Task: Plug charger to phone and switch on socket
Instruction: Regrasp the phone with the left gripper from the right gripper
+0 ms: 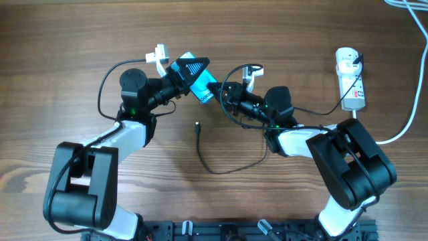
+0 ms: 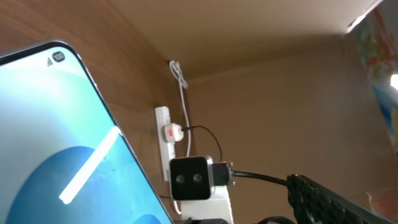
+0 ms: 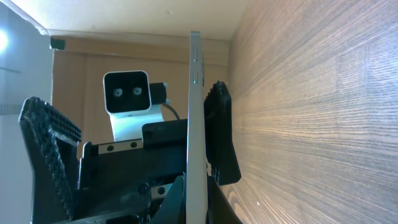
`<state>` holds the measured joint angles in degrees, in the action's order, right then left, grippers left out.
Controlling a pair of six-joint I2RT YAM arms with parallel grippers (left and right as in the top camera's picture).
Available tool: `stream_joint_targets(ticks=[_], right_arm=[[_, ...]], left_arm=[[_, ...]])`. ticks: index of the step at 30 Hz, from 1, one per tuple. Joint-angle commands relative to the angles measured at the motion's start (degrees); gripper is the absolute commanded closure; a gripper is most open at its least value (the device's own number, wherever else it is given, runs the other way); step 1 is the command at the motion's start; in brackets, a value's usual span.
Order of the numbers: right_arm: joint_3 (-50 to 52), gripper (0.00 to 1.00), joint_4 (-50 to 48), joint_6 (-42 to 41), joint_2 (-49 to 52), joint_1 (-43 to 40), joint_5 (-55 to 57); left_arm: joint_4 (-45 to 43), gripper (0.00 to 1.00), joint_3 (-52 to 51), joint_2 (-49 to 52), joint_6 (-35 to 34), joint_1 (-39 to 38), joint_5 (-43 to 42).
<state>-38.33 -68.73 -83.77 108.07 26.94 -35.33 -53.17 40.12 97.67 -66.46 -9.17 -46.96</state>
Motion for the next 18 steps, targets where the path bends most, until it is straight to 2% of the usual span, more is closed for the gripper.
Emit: stream_joint_targets(ticks=[1, 9, 14, 15, 16, 18], right_arm=[[-0.8, 0.96, 0.1, -0.2, 1.1, 1.0, 0.9], [-0.8, 0.96, 0.3, 1.3, 1.1, 1.0, 3.3], [-0.8, 0.96, 0.4, 1.4, 1.1, 1.0, 5.8], [-0.8, 0.96, 0.4, 1.4, 1.1, 1.0, 6.5], [-0.8, 0.95, 0.4, 1.5, 1.1, 1.0, 7.4], [-0.8, 0.96, 0.4, 1.6, 1.1, 1.0, 8.1]], left_arm=[[-3.1, 0.0, -0.1, 0.1, -2.9, -1.6, -1.2], [-3.8, 0.0, -0.1, 0.1, -7.6, -2.3, -1.9], [-3.8, 0.22, -0.1, 0.1, -11.0, -2.3, -2.1], [-3.8, 0.28, -0.1, 0.1, -11.5, -2.3, -2.0], [-3.8, 0.39, -0.1, 0.1, -12.1, -2.2, -2.0], [-3.8, 0.47, -0.1, 0.1, -12.1, -2.2, -1.7]])
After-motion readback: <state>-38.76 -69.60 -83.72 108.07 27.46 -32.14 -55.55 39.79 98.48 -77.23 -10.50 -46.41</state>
